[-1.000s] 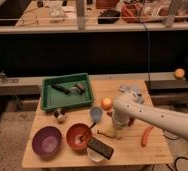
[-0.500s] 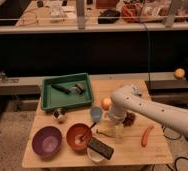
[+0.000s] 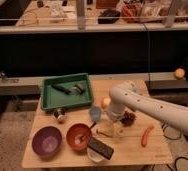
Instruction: Place banana in plastic cup
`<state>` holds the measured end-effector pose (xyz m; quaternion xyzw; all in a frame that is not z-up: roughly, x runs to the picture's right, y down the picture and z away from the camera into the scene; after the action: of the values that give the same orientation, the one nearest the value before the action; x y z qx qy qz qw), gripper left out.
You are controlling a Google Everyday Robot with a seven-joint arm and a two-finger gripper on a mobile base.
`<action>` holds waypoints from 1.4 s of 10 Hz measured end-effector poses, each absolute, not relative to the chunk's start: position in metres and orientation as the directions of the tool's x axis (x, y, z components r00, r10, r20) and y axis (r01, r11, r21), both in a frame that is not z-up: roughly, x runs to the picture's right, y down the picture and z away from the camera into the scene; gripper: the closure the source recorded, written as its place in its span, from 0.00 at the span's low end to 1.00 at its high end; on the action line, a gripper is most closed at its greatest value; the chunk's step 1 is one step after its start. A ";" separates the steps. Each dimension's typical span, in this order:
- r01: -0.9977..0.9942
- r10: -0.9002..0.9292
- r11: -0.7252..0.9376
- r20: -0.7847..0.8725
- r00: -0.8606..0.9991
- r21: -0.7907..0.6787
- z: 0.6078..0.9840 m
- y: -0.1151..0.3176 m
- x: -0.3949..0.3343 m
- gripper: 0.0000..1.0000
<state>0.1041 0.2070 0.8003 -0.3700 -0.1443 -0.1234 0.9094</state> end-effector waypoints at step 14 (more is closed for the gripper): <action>0.200 -0.058 0.709 0.228 0.972 -0.676 0.848 0.218 0.149 0.97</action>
<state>0.1490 0.2180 0.8484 -0.3752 -0.0952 -0.0702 0.9194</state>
